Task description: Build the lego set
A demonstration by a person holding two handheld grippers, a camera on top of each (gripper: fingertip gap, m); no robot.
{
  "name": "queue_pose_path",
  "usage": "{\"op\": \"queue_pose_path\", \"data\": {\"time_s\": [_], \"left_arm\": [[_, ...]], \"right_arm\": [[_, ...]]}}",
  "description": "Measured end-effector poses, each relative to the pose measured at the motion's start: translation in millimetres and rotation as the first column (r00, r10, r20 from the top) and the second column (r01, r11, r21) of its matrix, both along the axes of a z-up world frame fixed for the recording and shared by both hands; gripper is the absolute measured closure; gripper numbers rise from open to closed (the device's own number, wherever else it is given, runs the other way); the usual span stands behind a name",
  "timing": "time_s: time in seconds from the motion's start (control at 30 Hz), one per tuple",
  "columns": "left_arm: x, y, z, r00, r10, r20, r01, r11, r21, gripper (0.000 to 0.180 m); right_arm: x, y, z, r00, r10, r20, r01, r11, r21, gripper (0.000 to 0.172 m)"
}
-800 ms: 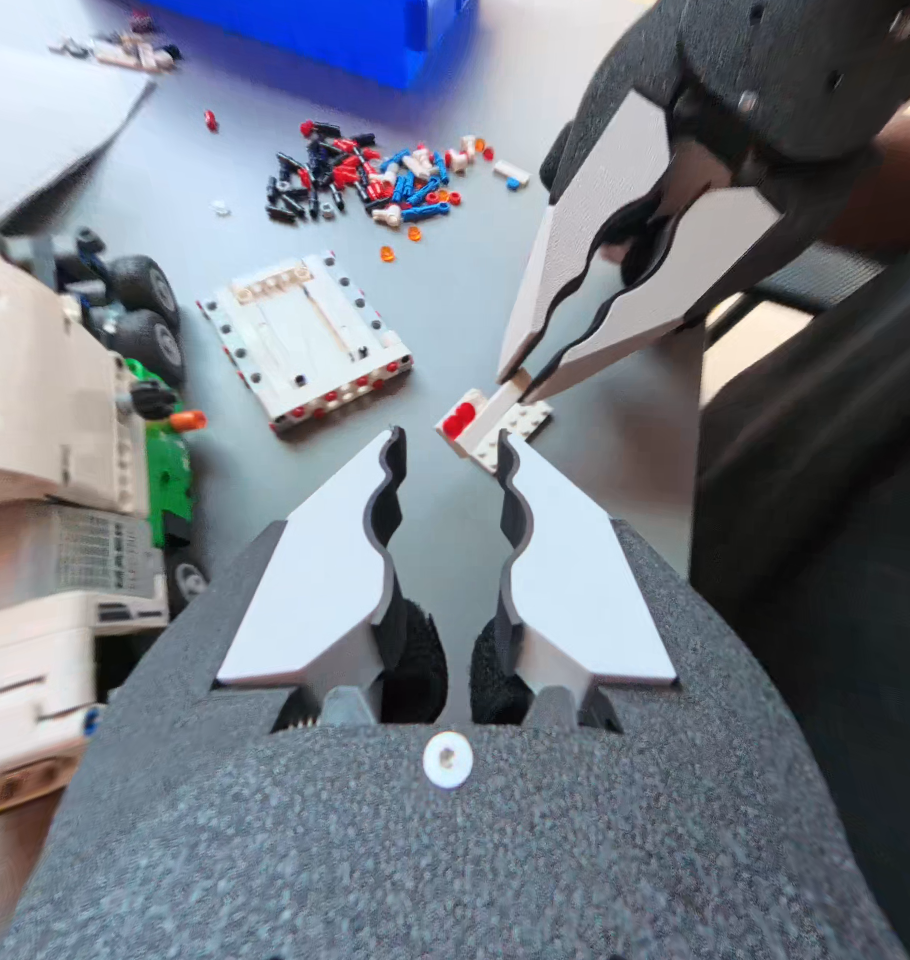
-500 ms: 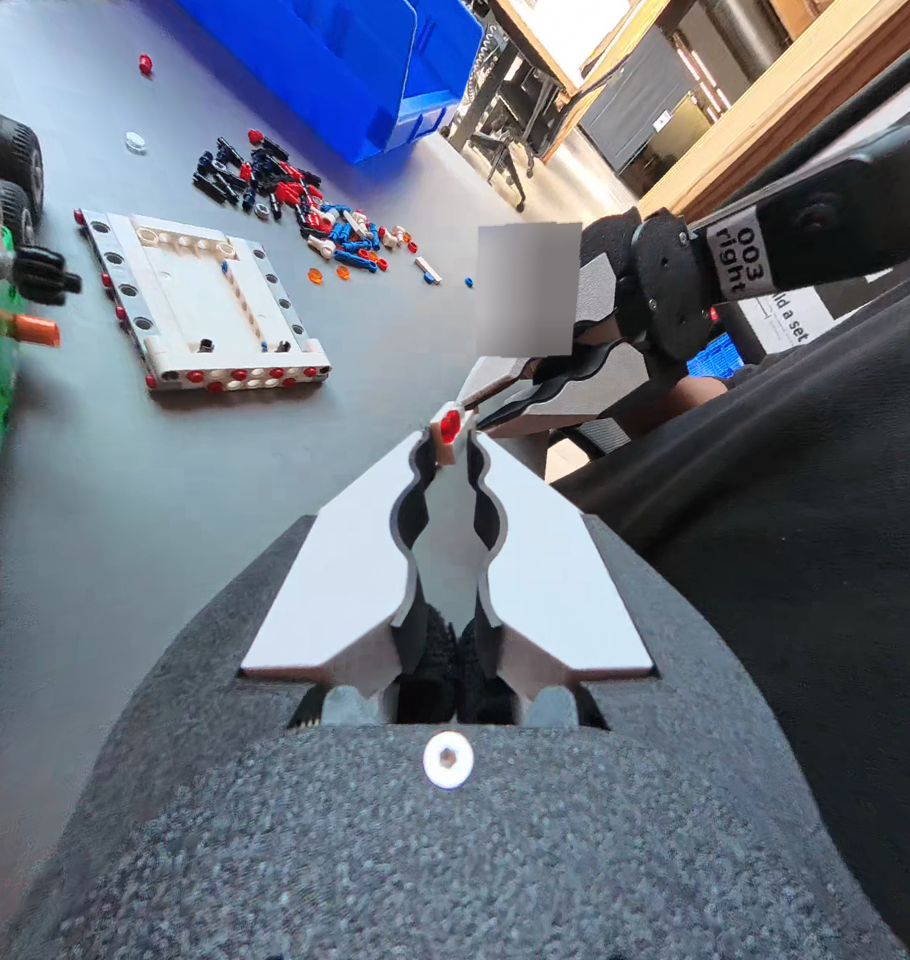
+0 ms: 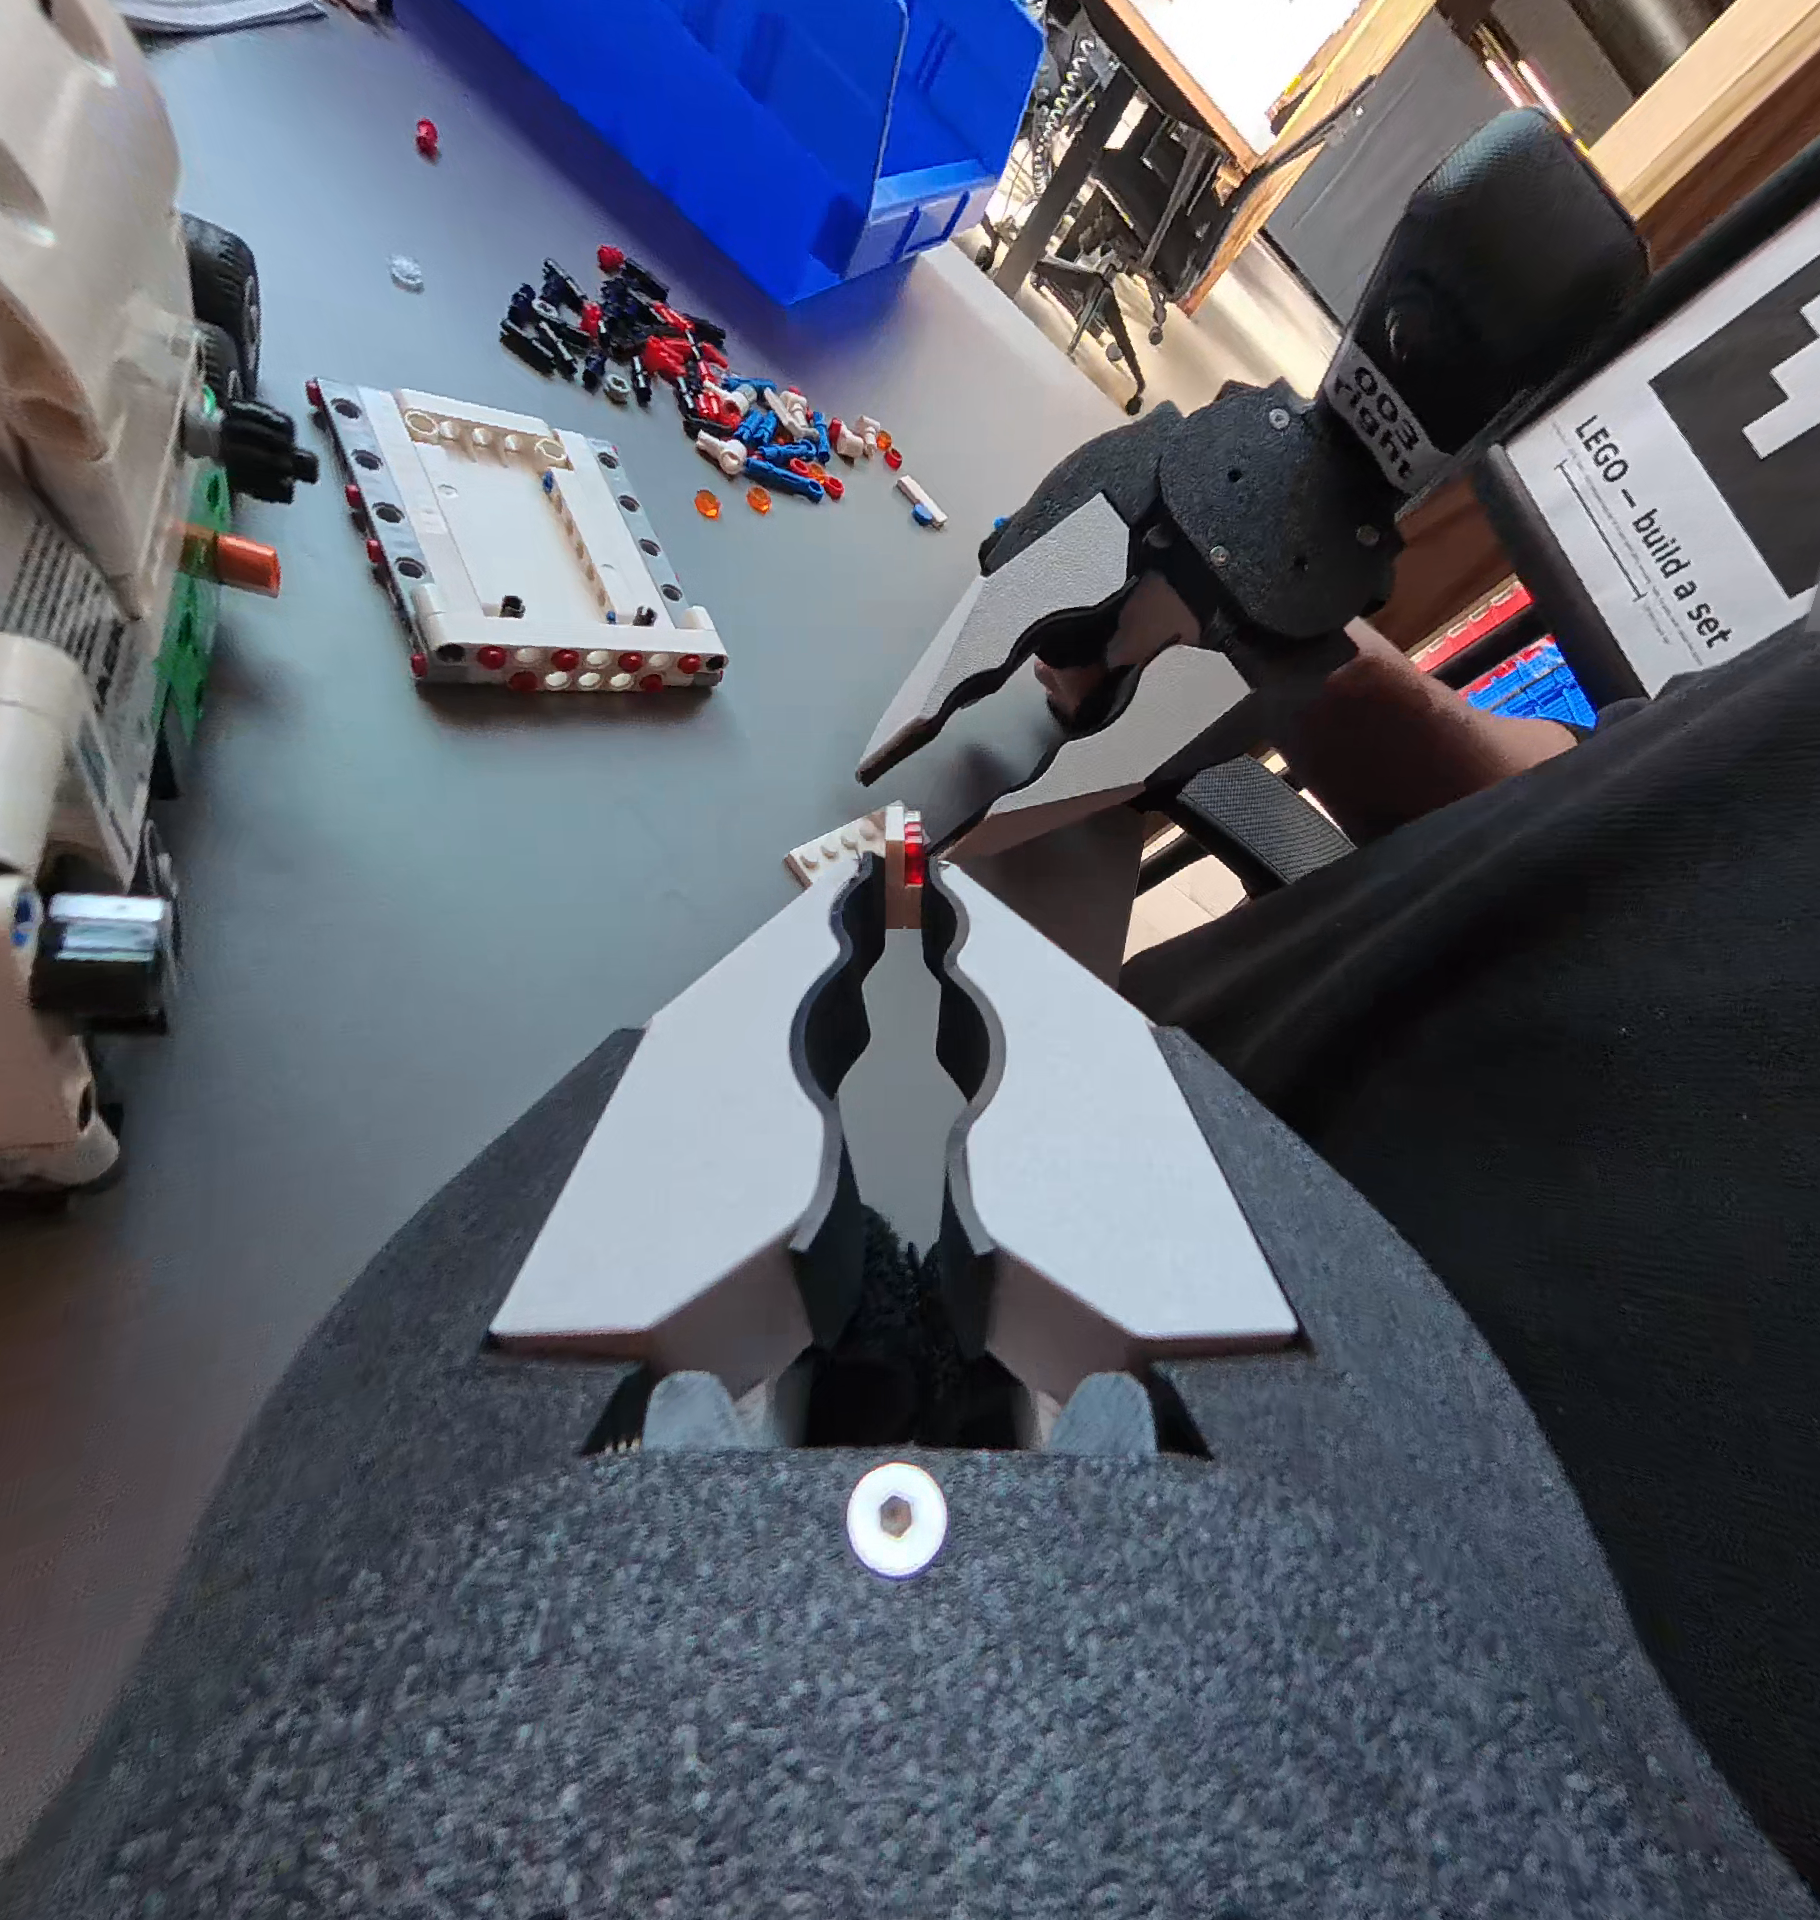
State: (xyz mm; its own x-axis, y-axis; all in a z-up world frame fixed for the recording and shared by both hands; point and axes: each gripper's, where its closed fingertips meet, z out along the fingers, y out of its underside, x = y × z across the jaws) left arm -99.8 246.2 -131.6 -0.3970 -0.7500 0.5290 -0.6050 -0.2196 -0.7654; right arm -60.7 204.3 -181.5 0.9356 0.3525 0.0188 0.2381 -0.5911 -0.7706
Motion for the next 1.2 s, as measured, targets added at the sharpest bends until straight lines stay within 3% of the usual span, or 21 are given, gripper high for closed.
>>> {"op": "queue_pose_path", "data": {"time_s": [0.27,0.5,0.7,0.97,1.2], "left_arm": [[-2,0,-14,0.994,0.048,-0.095,-0.054,0.997,-0.060,0.175],[-17,4,-12,0.994,0.075,-0.085,-0.080,0.995,-0.063,0.175],[-21,-6,-15,0.997,0.063,-0.048,-0.064,0.998,-0.022,0.175],[-26,-25,-10,1.000,0.016,0.011,-0.016,0.999,-0.041,0.175],[-29,-29,0,0.998,-0.005,0.070,0.008,0.999,-0.040,0.176]], "right_arm": [[-10,5,-8,0.988,0.085,0.126,-0.080,0.996,-0.041,0.157],[-49,-24,-5,0.977,0.210,-0.029,-0.212,0.972,-0.098,0.157],[-25,-43,-7,0.999,-0.003,-0.039,-0.003,0.990,-0.143,0.157],[-30,-57,-8,0.989,-0.139,-0.043,0.131,0.978,-0.163,0.157],[-27,-62,9,0.934,-0.277,-0.226,0.263,0.961,-0.090,0.149]]}}
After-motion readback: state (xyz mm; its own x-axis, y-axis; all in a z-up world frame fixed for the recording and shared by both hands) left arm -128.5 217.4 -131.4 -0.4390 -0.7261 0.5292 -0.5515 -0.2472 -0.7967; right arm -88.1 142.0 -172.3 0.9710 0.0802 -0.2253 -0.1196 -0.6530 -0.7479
